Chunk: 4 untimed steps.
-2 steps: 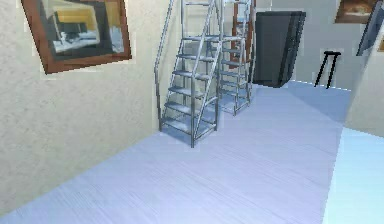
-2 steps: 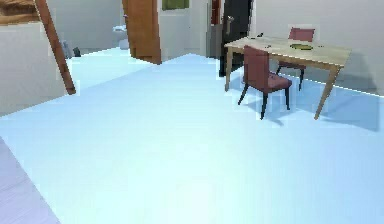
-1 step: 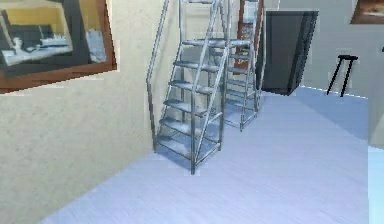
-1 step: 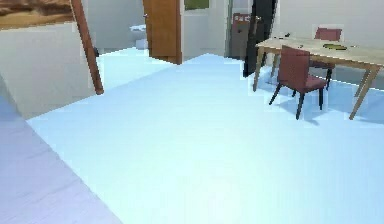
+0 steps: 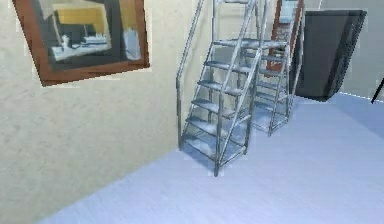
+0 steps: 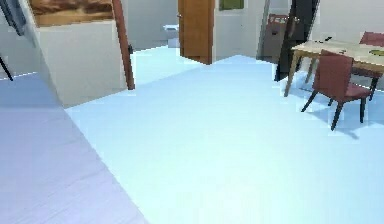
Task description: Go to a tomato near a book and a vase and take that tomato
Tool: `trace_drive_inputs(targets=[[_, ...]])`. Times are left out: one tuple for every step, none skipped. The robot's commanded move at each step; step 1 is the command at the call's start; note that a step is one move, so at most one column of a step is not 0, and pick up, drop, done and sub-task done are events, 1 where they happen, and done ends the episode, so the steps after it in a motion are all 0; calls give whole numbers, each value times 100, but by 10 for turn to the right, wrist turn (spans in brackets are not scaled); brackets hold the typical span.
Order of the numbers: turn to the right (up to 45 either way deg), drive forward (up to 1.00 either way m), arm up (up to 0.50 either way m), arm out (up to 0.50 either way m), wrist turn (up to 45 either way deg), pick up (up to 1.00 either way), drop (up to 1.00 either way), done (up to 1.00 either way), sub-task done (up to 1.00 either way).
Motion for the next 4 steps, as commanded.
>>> trace_drive_inputs(targets=[[0, 35, 0, 0, 0, 0, 0, 0, 0], [-450, 0, 0, 0, 0, 0, 0, 0, 0], [-240, 0, 0, 0, 0, 0, 0, 0, 0], [0, 85, 0, 0, 0, 0, 0, 0, 0]])
